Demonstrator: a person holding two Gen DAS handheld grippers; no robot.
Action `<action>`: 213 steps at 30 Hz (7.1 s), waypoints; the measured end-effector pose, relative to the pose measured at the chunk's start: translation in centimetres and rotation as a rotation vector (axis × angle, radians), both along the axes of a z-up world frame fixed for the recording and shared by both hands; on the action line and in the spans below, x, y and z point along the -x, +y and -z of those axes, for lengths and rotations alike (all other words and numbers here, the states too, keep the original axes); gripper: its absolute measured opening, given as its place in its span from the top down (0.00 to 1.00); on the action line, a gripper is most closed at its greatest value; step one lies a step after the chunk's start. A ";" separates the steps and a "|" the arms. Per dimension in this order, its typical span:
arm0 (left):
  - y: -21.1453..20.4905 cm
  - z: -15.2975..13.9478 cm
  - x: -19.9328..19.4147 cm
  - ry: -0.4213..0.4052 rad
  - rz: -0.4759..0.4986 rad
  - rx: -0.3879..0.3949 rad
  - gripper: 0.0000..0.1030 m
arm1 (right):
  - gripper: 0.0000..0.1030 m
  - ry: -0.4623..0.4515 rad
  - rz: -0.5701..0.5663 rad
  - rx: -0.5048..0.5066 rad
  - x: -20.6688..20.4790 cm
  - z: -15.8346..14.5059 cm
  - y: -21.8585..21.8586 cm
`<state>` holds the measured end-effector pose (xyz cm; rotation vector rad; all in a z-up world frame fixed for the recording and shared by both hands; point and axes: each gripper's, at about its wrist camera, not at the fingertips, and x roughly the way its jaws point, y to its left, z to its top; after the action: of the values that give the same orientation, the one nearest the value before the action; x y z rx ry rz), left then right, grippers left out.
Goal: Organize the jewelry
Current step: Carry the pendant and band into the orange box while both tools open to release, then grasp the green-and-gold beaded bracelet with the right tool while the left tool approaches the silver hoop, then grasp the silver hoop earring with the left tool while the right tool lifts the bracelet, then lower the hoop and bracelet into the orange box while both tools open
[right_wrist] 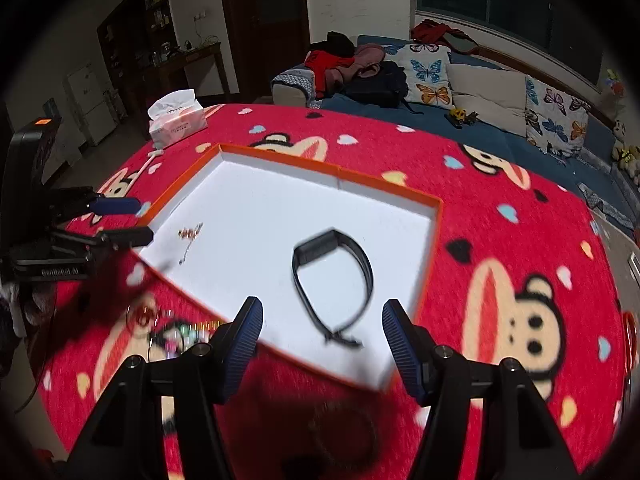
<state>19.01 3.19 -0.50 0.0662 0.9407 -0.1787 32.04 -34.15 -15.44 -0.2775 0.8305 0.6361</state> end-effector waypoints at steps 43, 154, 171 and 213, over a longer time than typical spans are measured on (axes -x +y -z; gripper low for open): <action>-2.2 1.5 7.3 0.011 0.067 0.032 0.40 | 0.37 0.122 -0.052 -0.025 4.1 6.2 -1.8; -6.1 1.0 4.8 0.000 0.309 0.095 0.46 | 0.88 0.026 0.102 -0.154 4.8 1.1 -5.3; -4.0 -1.3 -3.3 -0.021 0.180 0.066 0.46 | 0.88 -0.040 0.087 -0.218 -0.4 -3.2 -3.6; -6.2 4.1 -9.6 0.080 0.150 0.017 0.41 | 0.87 0.057 0.107 -0.116 -8.2 2.4 1.1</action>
<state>28.57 -3.04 -4.59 0.1146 1.0142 -0.3298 40.25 -33.09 -17.84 -0.1093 0.8543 0.5913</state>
